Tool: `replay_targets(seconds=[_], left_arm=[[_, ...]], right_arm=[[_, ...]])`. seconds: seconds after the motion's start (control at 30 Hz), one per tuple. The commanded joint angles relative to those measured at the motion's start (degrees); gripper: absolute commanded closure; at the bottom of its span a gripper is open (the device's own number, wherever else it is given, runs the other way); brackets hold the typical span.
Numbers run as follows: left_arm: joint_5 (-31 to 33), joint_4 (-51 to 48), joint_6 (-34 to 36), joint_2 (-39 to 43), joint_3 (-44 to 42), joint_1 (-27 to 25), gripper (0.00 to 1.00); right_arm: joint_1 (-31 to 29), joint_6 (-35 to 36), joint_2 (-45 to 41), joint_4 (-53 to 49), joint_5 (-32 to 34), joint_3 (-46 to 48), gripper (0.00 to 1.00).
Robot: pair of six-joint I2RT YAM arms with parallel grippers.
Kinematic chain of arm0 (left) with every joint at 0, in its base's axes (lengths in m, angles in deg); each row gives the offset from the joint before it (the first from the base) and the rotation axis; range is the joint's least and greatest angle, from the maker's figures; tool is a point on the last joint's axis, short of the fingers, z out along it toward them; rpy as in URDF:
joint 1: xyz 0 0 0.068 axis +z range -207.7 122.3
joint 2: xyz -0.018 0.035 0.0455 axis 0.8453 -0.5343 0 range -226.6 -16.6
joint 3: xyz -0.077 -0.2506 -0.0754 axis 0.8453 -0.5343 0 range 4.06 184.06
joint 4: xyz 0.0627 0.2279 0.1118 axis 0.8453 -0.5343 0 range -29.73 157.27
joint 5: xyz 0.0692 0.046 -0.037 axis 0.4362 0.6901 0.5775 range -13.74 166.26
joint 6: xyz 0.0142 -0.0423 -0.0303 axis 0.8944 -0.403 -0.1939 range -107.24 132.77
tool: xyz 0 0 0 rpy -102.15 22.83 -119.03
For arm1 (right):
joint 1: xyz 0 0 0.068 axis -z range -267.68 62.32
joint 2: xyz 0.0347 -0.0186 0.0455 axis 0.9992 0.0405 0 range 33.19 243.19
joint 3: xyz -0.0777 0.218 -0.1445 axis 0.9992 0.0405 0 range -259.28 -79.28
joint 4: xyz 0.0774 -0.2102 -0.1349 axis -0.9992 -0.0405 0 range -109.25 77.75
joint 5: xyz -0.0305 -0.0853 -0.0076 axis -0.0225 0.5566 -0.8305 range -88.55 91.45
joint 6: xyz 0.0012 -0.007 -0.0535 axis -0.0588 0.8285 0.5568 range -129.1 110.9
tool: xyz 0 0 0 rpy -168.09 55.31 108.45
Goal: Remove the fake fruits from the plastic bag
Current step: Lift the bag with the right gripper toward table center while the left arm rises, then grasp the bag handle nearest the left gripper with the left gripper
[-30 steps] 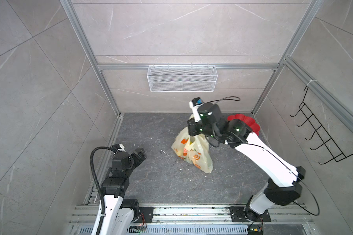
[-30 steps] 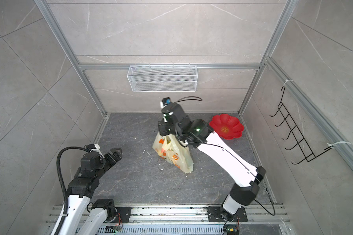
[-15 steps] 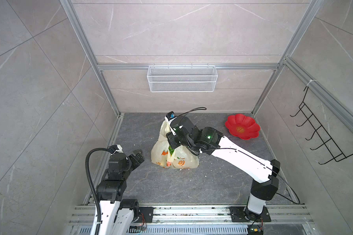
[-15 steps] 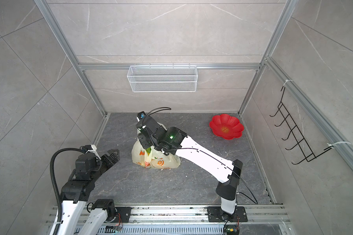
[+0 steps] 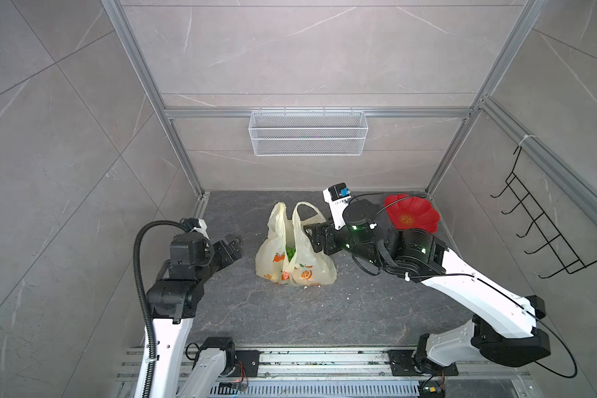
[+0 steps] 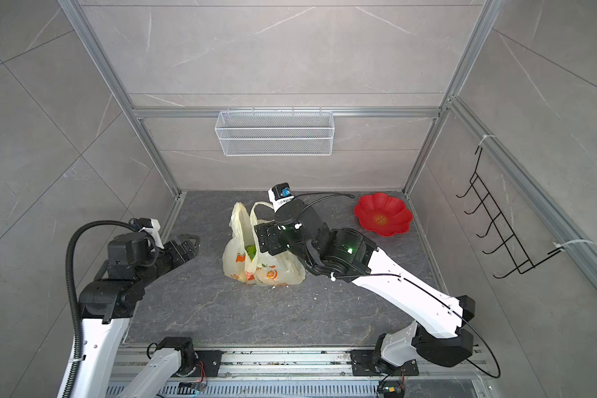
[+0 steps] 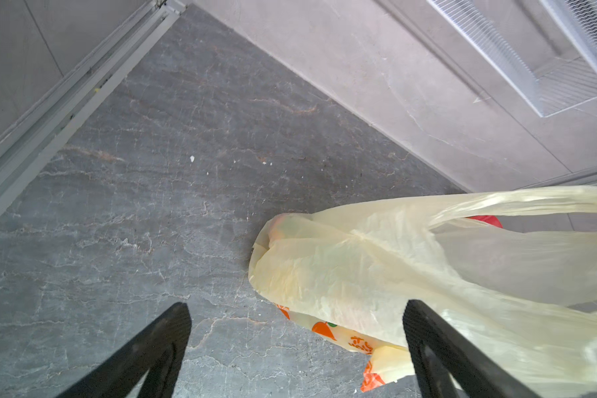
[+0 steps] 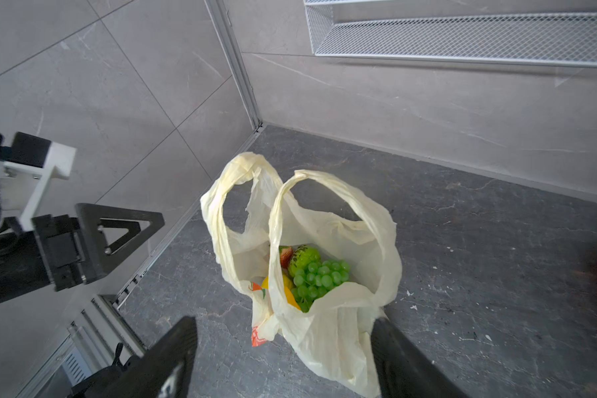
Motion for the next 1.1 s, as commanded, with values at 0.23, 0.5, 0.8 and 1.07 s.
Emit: replay_targets(seconds=[0.23,0.5,0.8,1.07], left_arm=[[4.3,-4.5,3.9,-10.6,19.2,-22.5,0.07],[21.9,-5.2,2.2,-22.4,26.2,-36.6,0.1],[32.0,-6.9,0.1,-25.2,25.7,-36.0,0.49],[25.8,0.5,-3.2,-15.6,14.0,-28.9,0.74]], right_arm=[[-1.6,-5.5,-1.5,4.2,12.6,7.8,0.18],[-1.6,-6.8,-2.6,3.4,14.5,10.2,0.18],[-1.6,-7.8,-1.4,4.0,14.1,10.4,0.18],[-5.3,-15.5,8.9,-7.4,23.2,-2.6,0.0]])
